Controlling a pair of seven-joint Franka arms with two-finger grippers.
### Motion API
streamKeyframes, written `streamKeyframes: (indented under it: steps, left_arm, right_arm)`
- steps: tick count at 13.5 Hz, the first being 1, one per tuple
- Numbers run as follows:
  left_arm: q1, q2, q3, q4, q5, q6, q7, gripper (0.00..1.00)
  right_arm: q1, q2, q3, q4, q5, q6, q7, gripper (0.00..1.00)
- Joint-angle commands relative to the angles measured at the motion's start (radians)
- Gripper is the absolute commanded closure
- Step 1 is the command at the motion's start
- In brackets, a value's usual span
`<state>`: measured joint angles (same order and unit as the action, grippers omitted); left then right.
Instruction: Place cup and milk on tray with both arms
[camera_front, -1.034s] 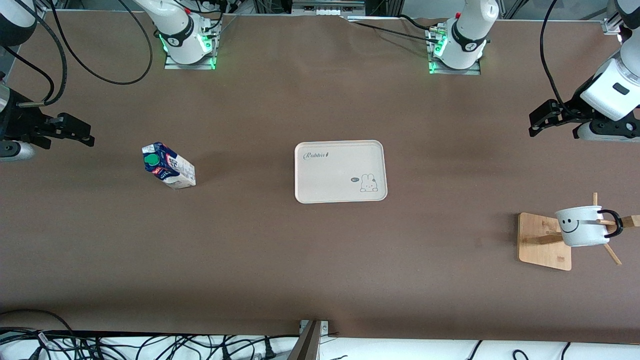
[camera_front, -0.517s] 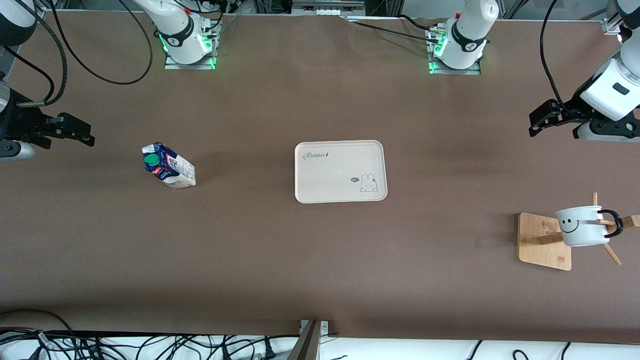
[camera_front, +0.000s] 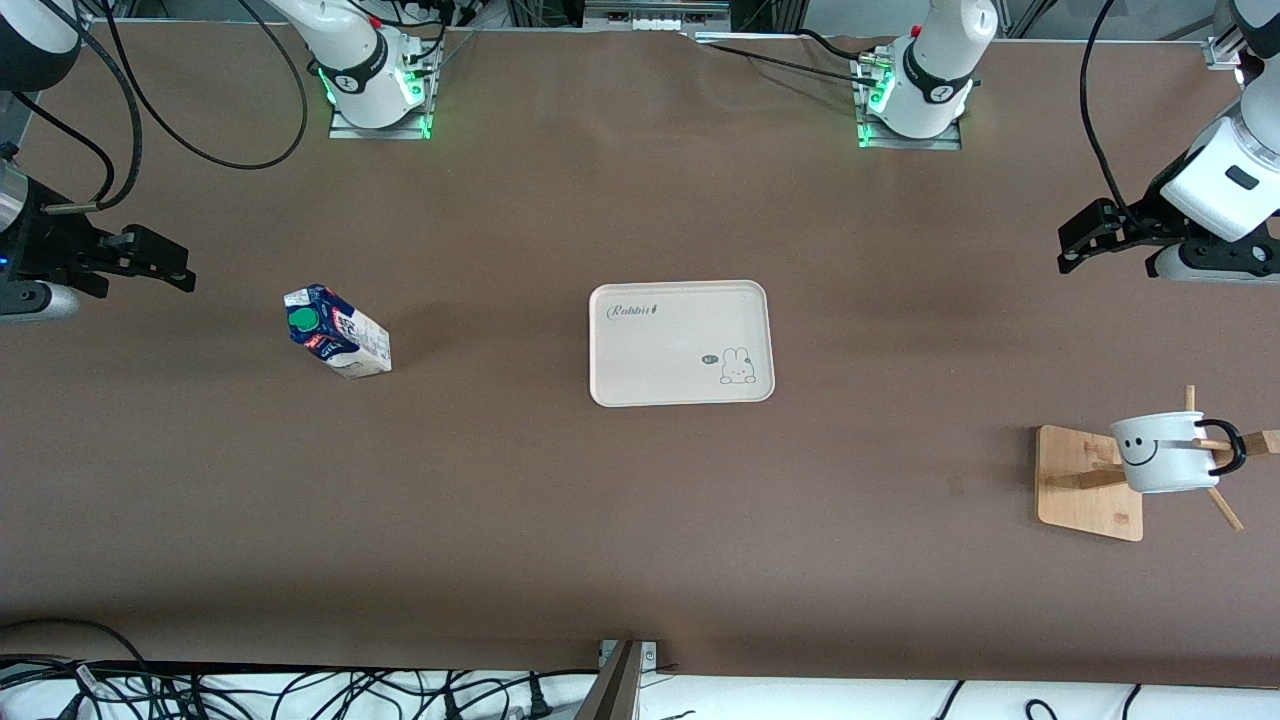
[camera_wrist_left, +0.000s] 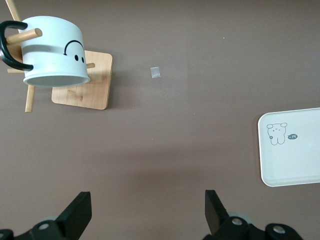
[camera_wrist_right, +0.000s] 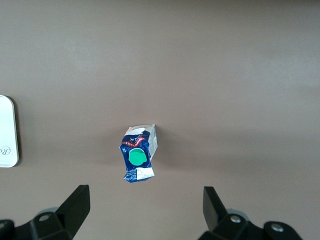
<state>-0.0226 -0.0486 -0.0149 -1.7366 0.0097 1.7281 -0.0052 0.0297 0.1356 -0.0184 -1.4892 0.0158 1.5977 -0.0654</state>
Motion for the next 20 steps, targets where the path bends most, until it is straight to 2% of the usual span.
streamKeyframes:
  steps: [1,5,12,20]
  left_arm:
    - [-0.008,0.016,0.009,0.034,-0.008,-0.022,0.016,0.0]
    - [-0.008,0.016,0.009,0.034,-0.008,-0.024,0.016,0.0]
    - [-0.008,0.016,0.01,0.034,-0.008,-0.024,0.014,0.0]
    - [-0.008,0.016,0.01,0.035,-0.01,-0.022,0.014,0.0]
  right_arm:
    - [0.003,0.007,-0.002,0.015,0.007,-0.018,-0.008,0.0]
    - [0.03,0.025,-0.002,0.001,-0.003,-0.018,-0.008,0.0]
    - [0.047,0.067,0.0,-0.114,-0.004,-0.007,-0.052,0.0]
    - [0.047,0.142,0.0,-0.129,-0.005,-0.006,-0.074,0.0]
